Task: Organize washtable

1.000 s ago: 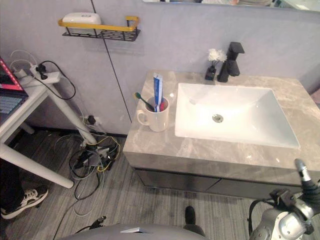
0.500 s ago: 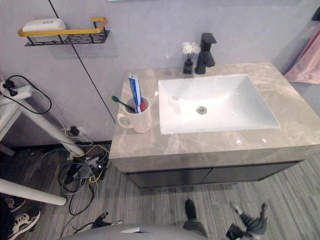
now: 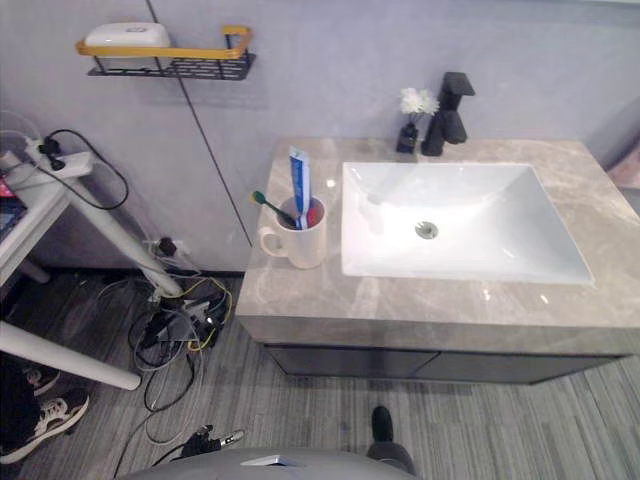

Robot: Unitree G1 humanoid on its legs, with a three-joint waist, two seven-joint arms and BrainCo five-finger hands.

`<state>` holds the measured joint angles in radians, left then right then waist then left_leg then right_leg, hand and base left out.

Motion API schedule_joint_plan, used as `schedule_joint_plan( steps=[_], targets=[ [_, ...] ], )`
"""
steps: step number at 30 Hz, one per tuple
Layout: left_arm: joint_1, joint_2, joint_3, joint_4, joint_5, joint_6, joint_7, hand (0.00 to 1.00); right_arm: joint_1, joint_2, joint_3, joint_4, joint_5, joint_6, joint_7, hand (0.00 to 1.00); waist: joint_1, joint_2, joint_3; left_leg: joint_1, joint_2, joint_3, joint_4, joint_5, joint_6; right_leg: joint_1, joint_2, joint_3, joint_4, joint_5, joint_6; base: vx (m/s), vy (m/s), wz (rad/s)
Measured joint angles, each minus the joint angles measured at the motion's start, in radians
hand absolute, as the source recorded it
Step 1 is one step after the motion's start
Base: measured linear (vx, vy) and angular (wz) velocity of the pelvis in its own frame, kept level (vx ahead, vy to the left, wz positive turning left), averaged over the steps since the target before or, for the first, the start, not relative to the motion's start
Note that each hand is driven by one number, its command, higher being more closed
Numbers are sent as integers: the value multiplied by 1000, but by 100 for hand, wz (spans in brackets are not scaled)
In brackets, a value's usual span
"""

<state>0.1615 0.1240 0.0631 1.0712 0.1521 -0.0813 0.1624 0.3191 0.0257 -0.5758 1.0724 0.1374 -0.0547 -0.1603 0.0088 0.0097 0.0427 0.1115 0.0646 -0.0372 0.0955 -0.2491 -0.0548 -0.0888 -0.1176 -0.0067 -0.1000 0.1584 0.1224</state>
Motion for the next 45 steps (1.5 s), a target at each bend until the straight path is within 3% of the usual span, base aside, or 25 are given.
schedule_joint_plan(
  steps=[2, 7, 9, 11, 14, 18, 21, 24, 28, 30, 36, 42, 43, 45],
  targets=[
    [1, -6, 37, 15, -83, -5, -6, 0, -19, -13, 11, 32, 1, 1, 8, 0, 1, -1, -1, 0, 2, -13, -2, 1, -2, 6, 0, -13, 0, -4, 0, 31, -12, 21],
    [4, -50, 174, -44, -468, -29, -15, 0, -35, -18, 15, 79, 107, -8, 27, 0, 0, -10, -8, 0, 5, -53, -8, 11, -8, 20, -4, -53, 0, -14, -1, 33, -13, 22],
    [47, -102, 235, -269, -633, -49, -4, 0, -36, -19, 26, 99, 132, -9, 31, 0, 2, -11, -9, -6, 6, -59, -9, 14, -8, 19, -5, -61, 0, -15, -2, 0, -4, 13],
    [75, -132, 252, -476, -694, -78, 5, 0, -36, -18, 34, 106, 159, -10, 33, 0, 2, -15, -13, -19, 5, -67, -9, 17, -9, 14, -7, -67, 0, -15, -3, -22, -6, 12],
    [74, -137, 263, -707, -703, -119, 29, 0, -33, -25, 66, 103, 159, -11, 36, 0, 2, -12, -15, -28, 5, -73, -11, 25, -12, 6, -8, -76, 1, -14, -3, -21, -16, 8],
    [74, -158, 263, -966, -686, -132, 71, 0, -4, -26, 104, 64, 159, -25, 40, 0, 4, -2, -30, -33, 7, -80, -4, 28, -14, 11, -9, -88, 7, -14, -3, 0, -10, 9],
    [83, -178, 235, -1212, -610, -151, 102, 0, 19, -26, 124, 52, 160, -30, 43, 0, 28, -2, -49, -35, 8, -72, 1, 34, -21, 12, -9, -88, 7, -14, -4, 0, 0, 0],
    [88, -173, 165, -1480, -499, -182, 115, 0, 41, -27, 144, 26, 161, -31, 52, 0, 34, -3, -66, -38, 10, -64, 3, 37, -23, 13, -8, -89, 7, -25, -10, -58, -7, 2],
    [86, -151, 38, -1655, -421, -217, 109, 0, 52, -27, 140, 23, 191, -31, 60, 0, 31, -1, -84, -70, 11, -56, 20, 29, -16, -7, -7, -89, 0, -25, -14, -87, 7, 0],
    [84, -152, -26, -1665, -409, -237, 88, 0, 53, -26, 139, 21, 197, -32, 66, 0, 30, -1, -87, -71, 11, -52, 20, 28, -15, -9, -8, -88, 1, -13, -18, -60, -6, -5],
    [82, -151, -139, -1659, -410, -237, 43, 0, 54, -26, 136, 25, 196, -44, 77, 0, 27, -1, -93, -79, 11, -49, 20, 32, -17, -18, -6, -86, 3, 2, -21, -13, -1, -1],
    [34, -102, -303, -1571, -461, -226, -38, 0, 45, -31, 133, 43, 196, -45, 83, 0, 23, -3, -101, -98, 10, -50, 24, 35, -19, -37, -6, -86, 7, 13, -17, 0, 0, 0],
    [23, -88, -322, -1571, -463, -225, -50, 100, 38, -34, 134, 60, 196, -45, 83, 0, 19, -4, -102, -98, 9, -50, 25, 35, -19, -37, -6, -86, 7, 15, -16, 0, 0, 0],
    [9, -72, -351, -1570, -488, -223, -68, 100, 22, -43, 136, 78, 196, -43, 83, 0, 10, -5, -102, -98, 8, -50, 25, 34, -19, -36, -8, -85, 7, 15, -15, 0, 0, 0]
  ],
)
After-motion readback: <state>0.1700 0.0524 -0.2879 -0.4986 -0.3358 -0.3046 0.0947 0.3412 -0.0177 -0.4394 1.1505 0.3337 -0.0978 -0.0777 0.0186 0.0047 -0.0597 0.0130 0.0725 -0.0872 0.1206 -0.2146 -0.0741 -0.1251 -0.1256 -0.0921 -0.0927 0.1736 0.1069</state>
